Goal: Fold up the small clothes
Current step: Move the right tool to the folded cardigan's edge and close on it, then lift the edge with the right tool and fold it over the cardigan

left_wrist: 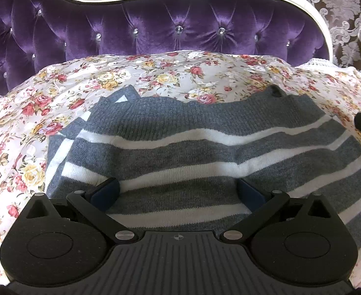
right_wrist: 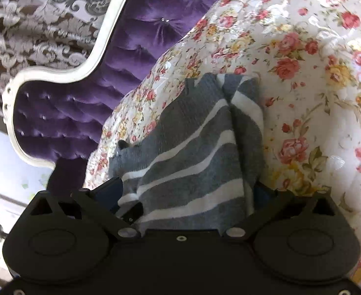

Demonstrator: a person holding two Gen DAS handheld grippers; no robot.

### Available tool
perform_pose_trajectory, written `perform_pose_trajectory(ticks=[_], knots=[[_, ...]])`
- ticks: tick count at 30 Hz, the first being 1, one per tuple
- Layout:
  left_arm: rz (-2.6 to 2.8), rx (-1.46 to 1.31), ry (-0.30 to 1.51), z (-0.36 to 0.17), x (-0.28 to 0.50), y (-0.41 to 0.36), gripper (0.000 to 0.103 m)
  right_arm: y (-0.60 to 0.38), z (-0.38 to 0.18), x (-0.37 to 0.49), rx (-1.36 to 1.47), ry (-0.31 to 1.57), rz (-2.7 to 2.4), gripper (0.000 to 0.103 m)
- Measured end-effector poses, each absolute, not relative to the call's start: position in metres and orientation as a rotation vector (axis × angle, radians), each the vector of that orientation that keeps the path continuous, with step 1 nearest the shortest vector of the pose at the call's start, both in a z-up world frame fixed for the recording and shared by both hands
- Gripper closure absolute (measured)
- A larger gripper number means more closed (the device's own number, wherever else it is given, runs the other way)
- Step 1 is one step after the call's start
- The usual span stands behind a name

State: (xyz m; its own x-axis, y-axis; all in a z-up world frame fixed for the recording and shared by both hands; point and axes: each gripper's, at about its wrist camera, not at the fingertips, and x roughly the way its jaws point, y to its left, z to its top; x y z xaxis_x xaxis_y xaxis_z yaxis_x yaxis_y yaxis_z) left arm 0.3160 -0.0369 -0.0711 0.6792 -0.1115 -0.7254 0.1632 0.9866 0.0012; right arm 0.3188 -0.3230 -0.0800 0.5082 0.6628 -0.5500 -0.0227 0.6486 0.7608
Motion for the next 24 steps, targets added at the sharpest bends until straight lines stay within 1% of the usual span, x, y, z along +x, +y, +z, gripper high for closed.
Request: perform_pose_trajectory(ticks=[2,4,5,7,8,9,10,13,16,21,24], knots=[[-0.155,0.068,0.813,-0.071,0.317,-0.037,0.0,-0.32,-0.076,0.317,0.717,0.964,0.438,0.01],[-0.154,0.065,0.813,-0.071,0.317,-0.037,0.0,-0.317,-0.072,0.314,0.64,0.971,0.403,0.035],[-0.153,0.065,0.812,-0.07,0.317,-0.037,0.0,-0.315,-0.071,0.314,0.606,0.971,0.387,0.04],[-0.151,0.063,0.815,-0.07,0.317,-0.037,0.0,-0.314,-0.071,0.313,0.564,0.967,0.372,0.052],[-0.152,0.063,0.819,-0.069,0.318,-0.038,0.0,-0.314,-0.071,0.313,0.556,0.968,0.367,0.055],[-0.155,0.062,0.828,-0.067,0.319,-0.037,0.0,-0.315,-0.071,0.312,0.551,0.968,0.363,0.061],[-0.16,0.058,0.842,-0.065,0.321,-0.036,0.0,-0.315,-0.071,0.312,0.549,0.968,0.36,0.065],[-0.162,0.011,0.883,-0.054,0.33,-0.033,0.002,-0.318,-0.07,0.311,0.567,0.961,0.367,0.069],[-0.153,-0.041,0.877,-0.045,0.339,-0.034,0.002,-0.32,-0.069,0.311,0.586,0.948,0.376,0.07],[-0.131,0.071,0.905,-0.056,0.353,-0.059,0.0,-0.32,-0.066,0.311,0.614,0.933,0.391,0.07],[-0.098,0.073,0.89,-0.063,0.356,-0.062,0.0,-0.322,-0.067,0.311,0.629,0.93,0.393,0.07]])
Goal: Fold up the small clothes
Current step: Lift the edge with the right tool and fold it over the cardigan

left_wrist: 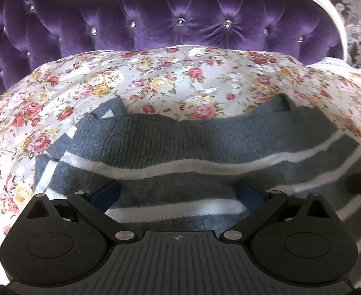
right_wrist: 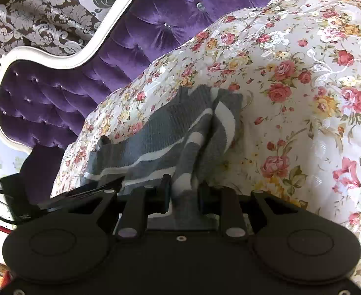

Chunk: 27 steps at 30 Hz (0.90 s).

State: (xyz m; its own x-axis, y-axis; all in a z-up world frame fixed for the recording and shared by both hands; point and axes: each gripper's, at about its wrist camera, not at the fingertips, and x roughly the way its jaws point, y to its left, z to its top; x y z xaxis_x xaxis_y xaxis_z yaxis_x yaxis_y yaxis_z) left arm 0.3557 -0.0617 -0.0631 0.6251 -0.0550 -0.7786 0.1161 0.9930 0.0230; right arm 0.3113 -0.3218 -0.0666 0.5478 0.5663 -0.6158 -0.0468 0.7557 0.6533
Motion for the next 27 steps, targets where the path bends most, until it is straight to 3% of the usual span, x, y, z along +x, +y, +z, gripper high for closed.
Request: perform_pose_trajectory(ticks=[16,27], knots=[[-0.12,-0.113,0.781,-0.01,0.309,0.009,0.002,-0.309,-0.059,0.309,0.587,0.875,0.394,0.075],[-0.065,-0.194,0.812,-0.021,0.249,0.08,0.002,-0.292,-0.045,0.302,0.512,0.824,0.348,0.076]])
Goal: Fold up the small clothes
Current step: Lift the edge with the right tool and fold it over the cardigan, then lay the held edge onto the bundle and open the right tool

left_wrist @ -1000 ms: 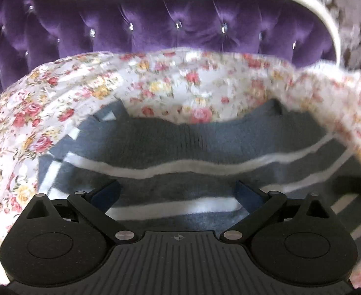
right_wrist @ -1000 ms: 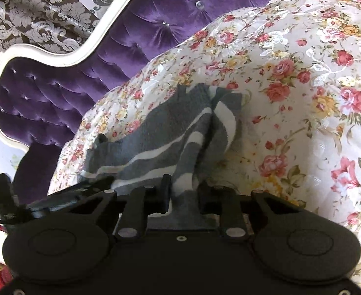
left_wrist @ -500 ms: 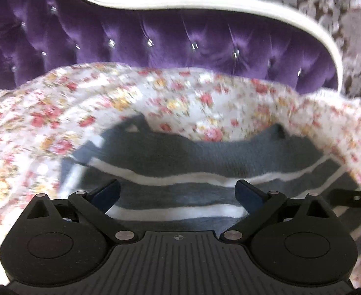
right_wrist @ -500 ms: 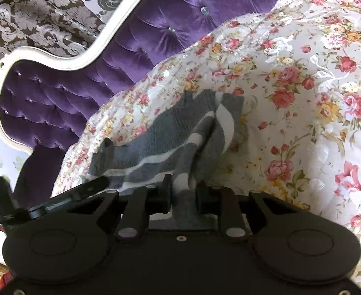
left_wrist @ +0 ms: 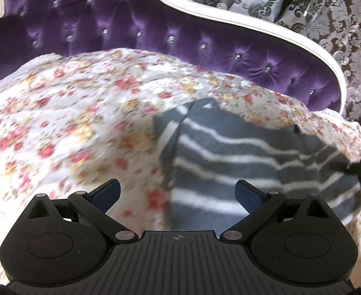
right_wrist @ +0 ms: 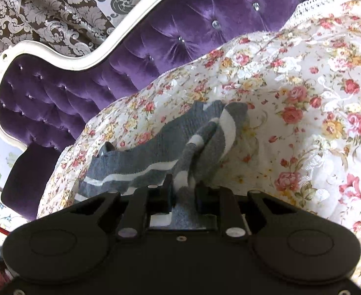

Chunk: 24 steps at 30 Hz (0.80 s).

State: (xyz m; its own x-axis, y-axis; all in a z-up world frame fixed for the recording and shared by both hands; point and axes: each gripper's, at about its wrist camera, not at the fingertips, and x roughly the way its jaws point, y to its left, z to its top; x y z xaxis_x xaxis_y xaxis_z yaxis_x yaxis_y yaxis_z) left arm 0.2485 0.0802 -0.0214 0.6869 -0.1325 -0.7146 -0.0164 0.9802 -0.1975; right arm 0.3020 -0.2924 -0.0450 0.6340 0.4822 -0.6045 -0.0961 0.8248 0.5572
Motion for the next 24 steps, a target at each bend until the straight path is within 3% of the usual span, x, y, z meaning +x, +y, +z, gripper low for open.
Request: perform_pose_trajectory(ticks=[15,24], knots=[[-0.113,-0.239,0.797,-0.033,0.215,0.118,0.002,-0.184,0.017,0.306,0.468,0.782,0.495,0.077],[-0.094,-0.266,0.806,-0.04,0.204,0.145,0.002,-0.067,-0.018,0.311,0.251,0.877,0.573,0.076]])
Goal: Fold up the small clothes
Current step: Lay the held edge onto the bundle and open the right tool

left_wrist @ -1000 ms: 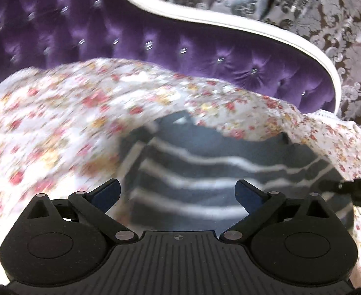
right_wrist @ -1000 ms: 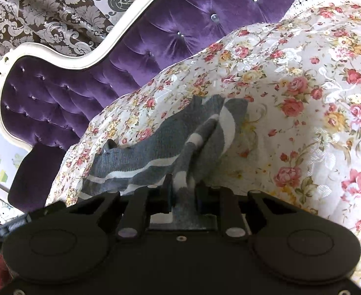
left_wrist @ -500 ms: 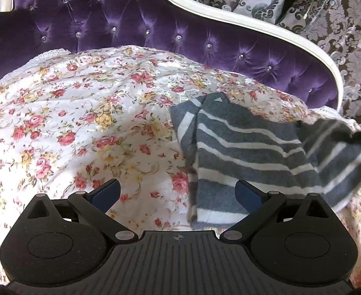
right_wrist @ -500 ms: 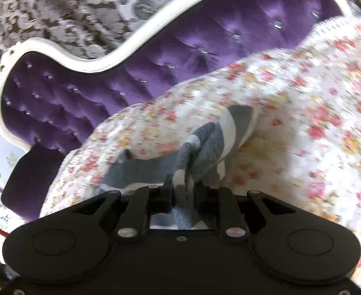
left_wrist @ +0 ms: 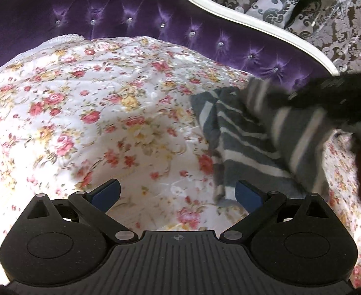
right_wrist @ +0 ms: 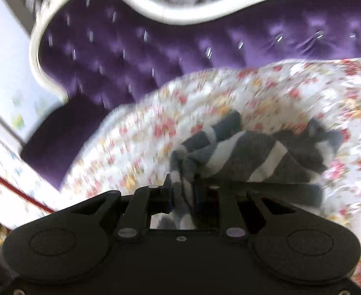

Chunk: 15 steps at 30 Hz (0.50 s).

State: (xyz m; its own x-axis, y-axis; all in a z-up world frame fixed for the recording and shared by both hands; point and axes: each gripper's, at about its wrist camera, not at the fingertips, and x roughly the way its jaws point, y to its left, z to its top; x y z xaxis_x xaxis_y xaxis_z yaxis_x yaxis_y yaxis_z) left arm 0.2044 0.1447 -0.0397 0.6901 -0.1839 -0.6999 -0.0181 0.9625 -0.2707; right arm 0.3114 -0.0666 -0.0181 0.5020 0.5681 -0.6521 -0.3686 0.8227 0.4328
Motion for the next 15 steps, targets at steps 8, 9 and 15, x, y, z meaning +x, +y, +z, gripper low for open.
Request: perform_pose_trajectory(ticks=[8,9,15], knots=[[-0.087,-0.278,0.811,-0.04,0.205,0.154,0.002,-0.061,-0.035,0.303,0.253,0.846,0.658,0.05],[-0.087,-0.272,0.809,-0.038,0.206,0.154,0.002,-0.067,-0.031,0.301,0.282,0.827,0.673,0.046],[-0.094,-0.259,0.782,-0.021,0.214,0.151,0.002,-0.1,0.001,0.29,0.337,0.698,0.69,0.038]])
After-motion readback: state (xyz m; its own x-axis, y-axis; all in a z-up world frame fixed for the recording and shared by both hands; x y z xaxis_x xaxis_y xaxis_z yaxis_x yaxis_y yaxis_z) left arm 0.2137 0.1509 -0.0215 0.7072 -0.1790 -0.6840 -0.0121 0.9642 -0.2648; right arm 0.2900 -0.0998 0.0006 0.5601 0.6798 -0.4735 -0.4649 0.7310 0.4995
